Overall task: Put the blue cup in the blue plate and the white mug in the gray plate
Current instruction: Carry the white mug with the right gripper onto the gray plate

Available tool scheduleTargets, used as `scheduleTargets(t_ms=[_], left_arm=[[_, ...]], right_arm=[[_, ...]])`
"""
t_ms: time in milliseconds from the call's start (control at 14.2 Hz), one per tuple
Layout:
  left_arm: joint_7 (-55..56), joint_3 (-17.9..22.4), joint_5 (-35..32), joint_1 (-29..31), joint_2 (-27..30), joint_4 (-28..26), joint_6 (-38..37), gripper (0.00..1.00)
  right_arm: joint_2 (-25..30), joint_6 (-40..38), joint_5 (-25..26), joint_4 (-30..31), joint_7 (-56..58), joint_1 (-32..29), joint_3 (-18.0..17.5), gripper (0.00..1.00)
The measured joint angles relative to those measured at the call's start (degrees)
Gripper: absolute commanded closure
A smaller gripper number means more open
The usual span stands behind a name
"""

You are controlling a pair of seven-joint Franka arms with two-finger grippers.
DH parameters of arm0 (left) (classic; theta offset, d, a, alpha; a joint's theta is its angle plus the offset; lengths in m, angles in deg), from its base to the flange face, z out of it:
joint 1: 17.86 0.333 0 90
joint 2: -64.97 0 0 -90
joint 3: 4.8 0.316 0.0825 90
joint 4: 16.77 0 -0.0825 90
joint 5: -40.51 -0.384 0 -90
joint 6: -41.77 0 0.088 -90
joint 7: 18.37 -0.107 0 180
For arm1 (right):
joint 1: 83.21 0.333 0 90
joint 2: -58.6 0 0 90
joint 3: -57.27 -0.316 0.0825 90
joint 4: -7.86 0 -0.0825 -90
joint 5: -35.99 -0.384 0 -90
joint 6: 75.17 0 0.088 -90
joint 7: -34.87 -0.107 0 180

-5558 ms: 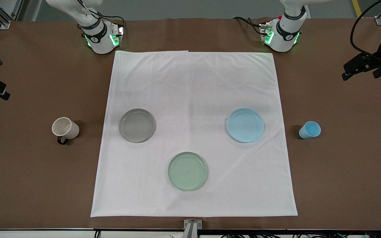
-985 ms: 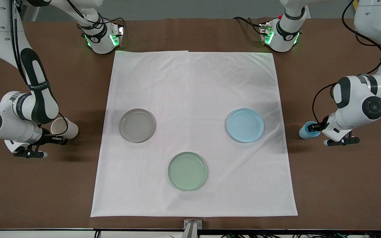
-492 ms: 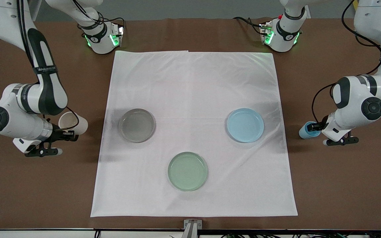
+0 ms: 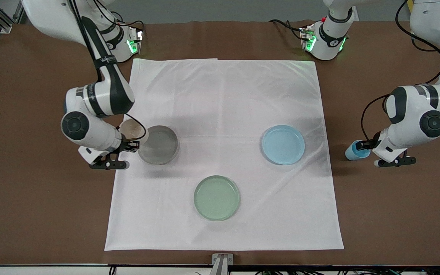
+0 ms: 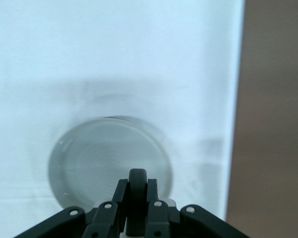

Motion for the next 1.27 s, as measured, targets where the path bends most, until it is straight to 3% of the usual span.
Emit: scheduleTargets(t_ms=[492,915,1126,1266], left_arm=[[0.1,-0.9,0.0,0.3,-0.1,-0.1,-0.4,0.31],[-0.2,-0.7,0.0,1.8,-0.6,-0.2,-0.3,0.34],[-0.2,-0.7,0.0,2.0,-1.6,-0.2,0.4,0.42],[-0.2,-0.7,0.0,2.2,-2.5,-0.2,1.4,0.55]], right_arm=[[-5.6,7.7,-0.3,0.0,-1.2,2.0,0.4,0.97],[-6.5,8.3,-1.2,0.0,-1.2,2.4,0.4,0.97],[-7.1,8.5,-1.2,-0.2,-1.2,2.6,0.4,0.97],[-7.5,8.6,-1.2,-0.5,-1.2,2.7,0.4,0.97]])
